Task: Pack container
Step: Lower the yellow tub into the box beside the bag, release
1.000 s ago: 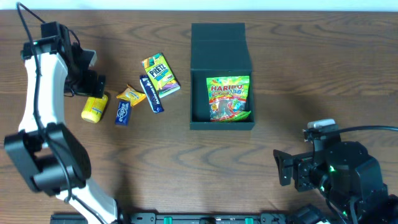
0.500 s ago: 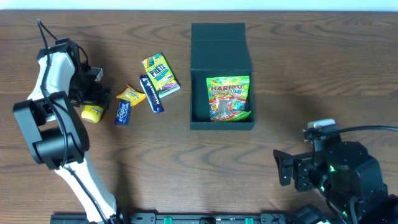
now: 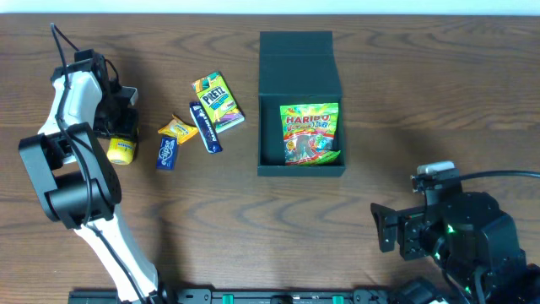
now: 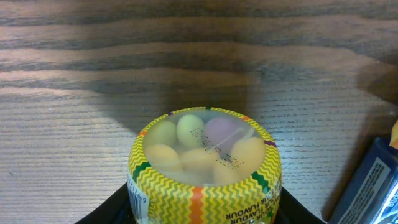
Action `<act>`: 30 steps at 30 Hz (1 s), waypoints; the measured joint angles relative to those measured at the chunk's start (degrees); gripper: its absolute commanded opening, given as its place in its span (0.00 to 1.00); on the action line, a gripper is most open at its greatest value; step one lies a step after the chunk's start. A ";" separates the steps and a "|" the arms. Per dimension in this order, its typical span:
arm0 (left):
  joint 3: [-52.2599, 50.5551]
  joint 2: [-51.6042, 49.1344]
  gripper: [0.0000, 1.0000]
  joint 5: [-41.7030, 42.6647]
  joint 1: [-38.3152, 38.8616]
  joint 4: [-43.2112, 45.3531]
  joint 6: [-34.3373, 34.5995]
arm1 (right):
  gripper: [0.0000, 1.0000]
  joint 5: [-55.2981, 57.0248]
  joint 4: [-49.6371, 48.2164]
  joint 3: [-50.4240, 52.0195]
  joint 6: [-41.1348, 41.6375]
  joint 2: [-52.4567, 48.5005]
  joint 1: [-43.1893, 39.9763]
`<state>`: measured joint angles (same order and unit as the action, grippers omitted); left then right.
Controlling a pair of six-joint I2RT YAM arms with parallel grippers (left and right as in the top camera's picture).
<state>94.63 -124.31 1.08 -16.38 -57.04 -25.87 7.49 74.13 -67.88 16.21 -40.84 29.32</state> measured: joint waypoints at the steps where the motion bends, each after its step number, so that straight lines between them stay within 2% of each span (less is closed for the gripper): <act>1: 0.00 0.00 0.10 0.00 0.00 0.02 0.68 | 0.99 0.00 0.00 0.00 0.00 0.00 0.00; 2: 0.00 0.00 0.06 -0.02 0.00 0.00 1.70 | 0.99 0.00 0.00 0.00 0.00 0.00 0.00; 9: 1.99 -0.15 0.06 0.24 0.00 -2.25 11.06 | 0.99 0.02 0.00 0.00 0.00 0.00 0.00; 16: 14.16 -0.22 0.06 8.28 1.18 -6.38 20.35 | 0.99 0.02 0.02 0.00 0.00 0.00 0.00; 19: 19.89 -0.22 0.06 11.80 4.35 -6.88 24.22 | 0.99 0.00 0.02 0.00 0.00 0.00 0.00; 22: 24.81 -0.22 0.06 14.14 10.71 -6.58 27.69 | 0.99 0.00 0.00 0.00 0.00 0.00 0.00; 30: 26.97 -0.22 0.06 15.72 26.25 -2.23 38.18 | 0.99 0.00 0.00 0.00 0.00 0.00 0.00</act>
<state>121.60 -124.53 16.80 9.87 -59.27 12.32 7.49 74.13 -67.88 16.21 -40.84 29.32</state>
